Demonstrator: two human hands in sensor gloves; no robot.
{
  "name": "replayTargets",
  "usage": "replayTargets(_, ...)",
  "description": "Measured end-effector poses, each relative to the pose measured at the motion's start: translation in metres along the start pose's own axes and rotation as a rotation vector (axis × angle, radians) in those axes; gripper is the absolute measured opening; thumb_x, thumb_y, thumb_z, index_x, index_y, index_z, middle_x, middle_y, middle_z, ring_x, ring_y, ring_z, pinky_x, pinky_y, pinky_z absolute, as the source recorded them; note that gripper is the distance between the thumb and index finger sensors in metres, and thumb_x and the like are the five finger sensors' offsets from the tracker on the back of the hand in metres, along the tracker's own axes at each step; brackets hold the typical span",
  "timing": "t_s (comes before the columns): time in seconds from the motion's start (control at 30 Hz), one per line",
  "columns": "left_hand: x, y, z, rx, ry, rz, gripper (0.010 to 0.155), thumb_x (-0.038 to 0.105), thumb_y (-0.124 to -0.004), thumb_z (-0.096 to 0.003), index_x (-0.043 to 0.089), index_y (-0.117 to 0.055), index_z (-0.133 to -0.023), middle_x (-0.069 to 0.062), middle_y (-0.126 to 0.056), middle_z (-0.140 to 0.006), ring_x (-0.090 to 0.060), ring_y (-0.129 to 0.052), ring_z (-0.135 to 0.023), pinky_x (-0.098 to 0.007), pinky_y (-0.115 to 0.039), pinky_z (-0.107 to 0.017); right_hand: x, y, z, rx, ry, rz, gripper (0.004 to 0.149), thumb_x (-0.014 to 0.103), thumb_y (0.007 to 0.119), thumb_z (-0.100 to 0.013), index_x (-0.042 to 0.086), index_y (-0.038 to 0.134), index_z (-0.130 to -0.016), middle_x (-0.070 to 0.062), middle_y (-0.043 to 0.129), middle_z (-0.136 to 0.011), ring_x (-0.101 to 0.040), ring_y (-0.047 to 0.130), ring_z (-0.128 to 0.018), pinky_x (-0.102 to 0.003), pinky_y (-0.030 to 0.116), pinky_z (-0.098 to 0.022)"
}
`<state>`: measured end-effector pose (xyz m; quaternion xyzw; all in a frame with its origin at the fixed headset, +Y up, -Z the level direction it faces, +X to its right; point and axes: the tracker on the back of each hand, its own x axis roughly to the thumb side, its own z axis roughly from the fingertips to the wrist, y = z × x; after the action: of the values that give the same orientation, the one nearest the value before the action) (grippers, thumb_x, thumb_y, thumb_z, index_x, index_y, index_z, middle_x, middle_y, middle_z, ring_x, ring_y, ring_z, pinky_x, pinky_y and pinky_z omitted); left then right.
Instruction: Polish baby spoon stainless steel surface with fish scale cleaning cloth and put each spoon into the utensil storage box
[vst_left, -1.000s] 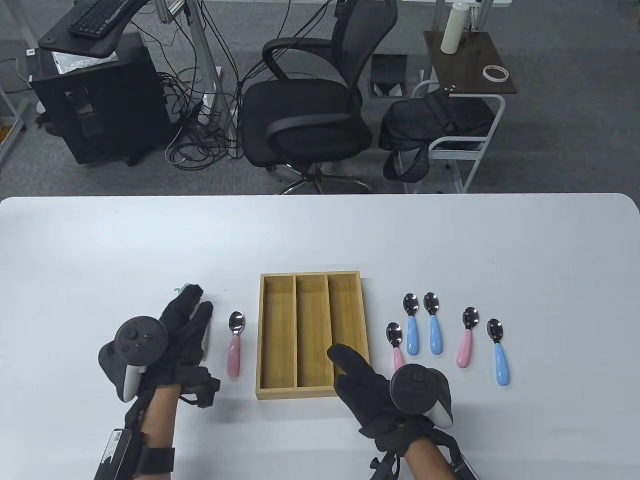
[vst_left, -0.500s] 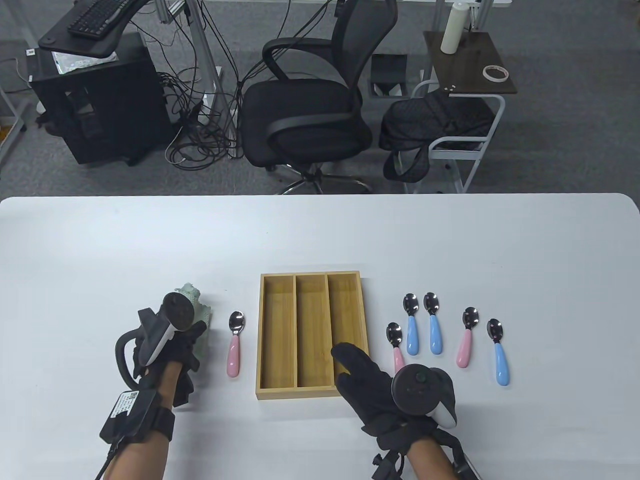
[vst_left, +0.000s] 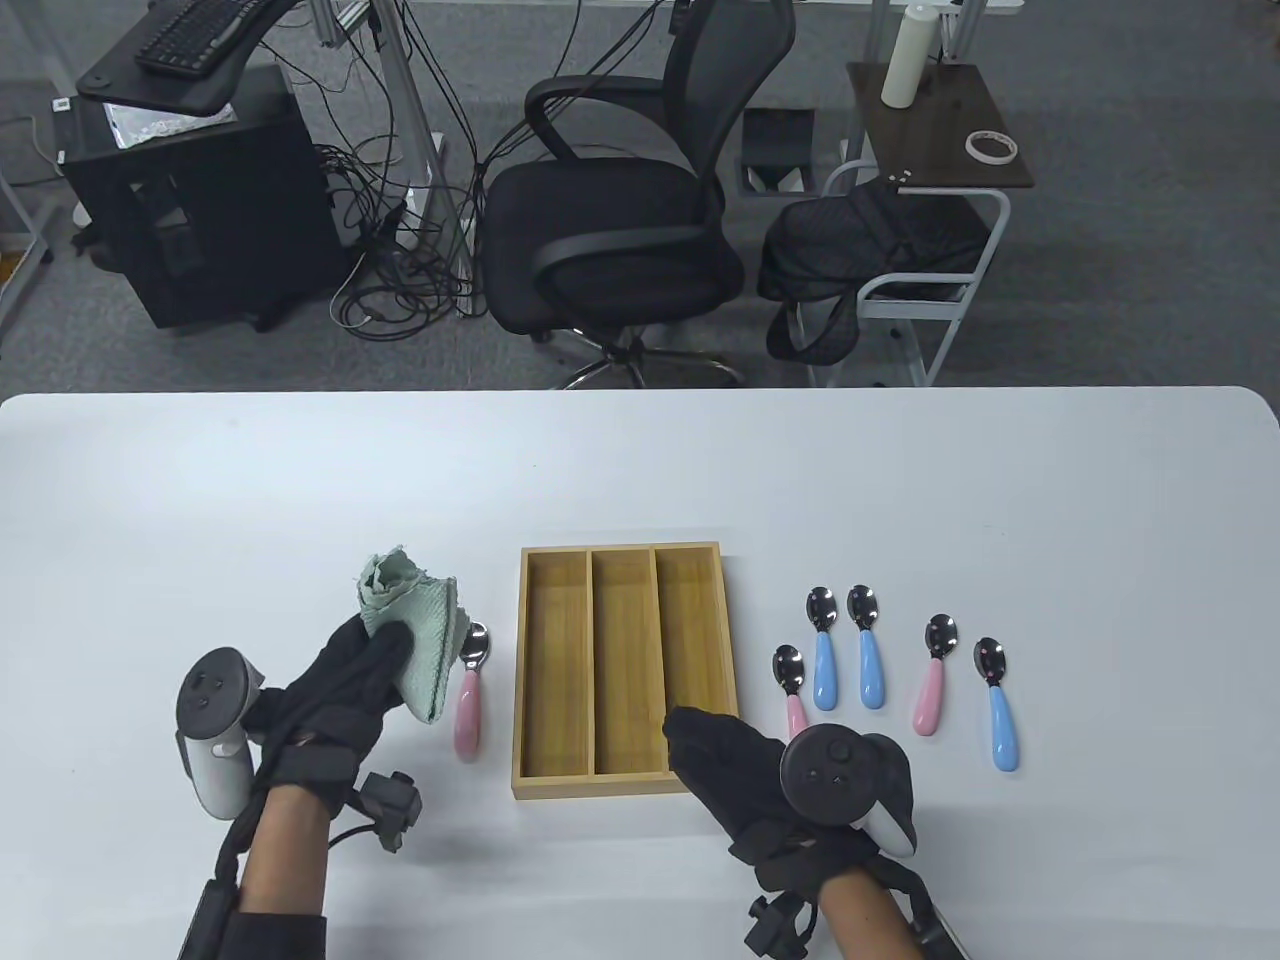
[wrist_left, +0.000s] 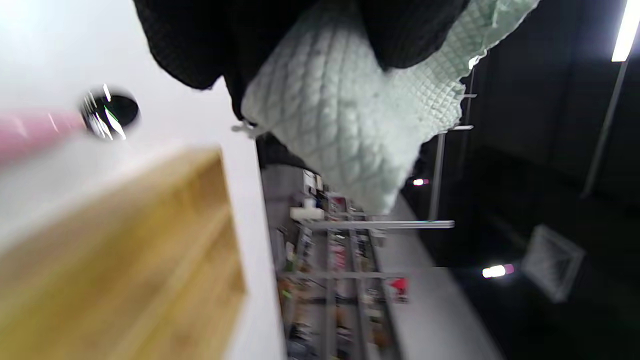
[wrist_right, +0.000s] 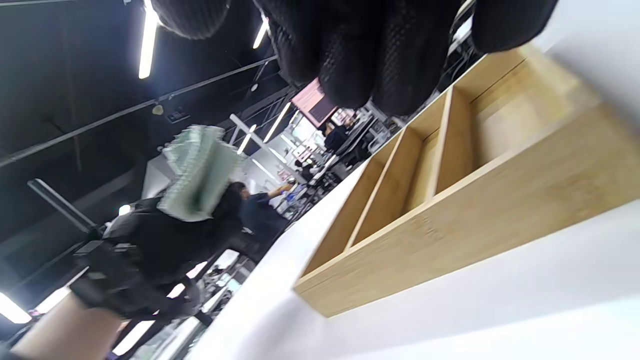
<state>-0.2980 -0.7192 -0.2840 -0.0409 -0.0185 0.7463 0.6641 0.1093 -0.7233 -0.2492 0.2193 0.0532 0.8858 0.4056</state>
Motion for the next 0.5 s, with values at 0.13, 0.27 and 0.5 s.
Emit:
replayTargets(0.13, -0.017, -0.008, 0.004, -0.122, -0.004, 0.28, 0.047, 0.038, -0.068, -0.065, 0.016, -0.063, -0.106, -0.003, -0.088, -0.093, -0.03, -0.093, -0.083, -0.052, -0.076, -0.065, -0.005, -0.008, 0.001, -0.068, 0.05, 0.042, 0.049, 0.049, 0.058, -0.065, 0.015, 0.066, -0.1, -0.007, 0.082, -0.091, -0.032, 0.09, -0.077, -0.063, 0.064, -0.066)
replayTargets(0.27, -0.021, -0.01, 0.002, -0.161, 0.021, 0.263, 0.047, 0.038, -0.068, -0.0653, 0.016, -0.063, -0.106, -0.003, -0.087, -0.094, -0.031, -0.092, -0.084, -0.052, -0.076, -0.065, -0.009, -0.036, 0.008, -0.227, 0.142, 0.13, 0.046, 0.046, 0.062, -0.065, 0.016, 0.066, -0.1, -0.007, 0.082, -0.09, -0.031, 0.09, -0.077, -0.062, 0.065, -0.066)
replayTargets(0.5, -0.021, -0.023, 0.002, -0.19, 0.063, 0.292, 0.047, 0.038, -0.067, -0.0657, 0.015, -0.063, -0.107, -0.004, -0.087, -0.094, -0.031, -0.092, -0.084, -0.052, -0.075, -0.065, -0.052, -0.116, 0.011, -0.376, 0.544, 0.49, 0.055, 0.048, 0.062, -0.066, 0.01, 0.057, -0.105, -0.015, 0.072, -0.099, -0.041, 0.081, -0.086, -0.066, 0.057, -0.067)
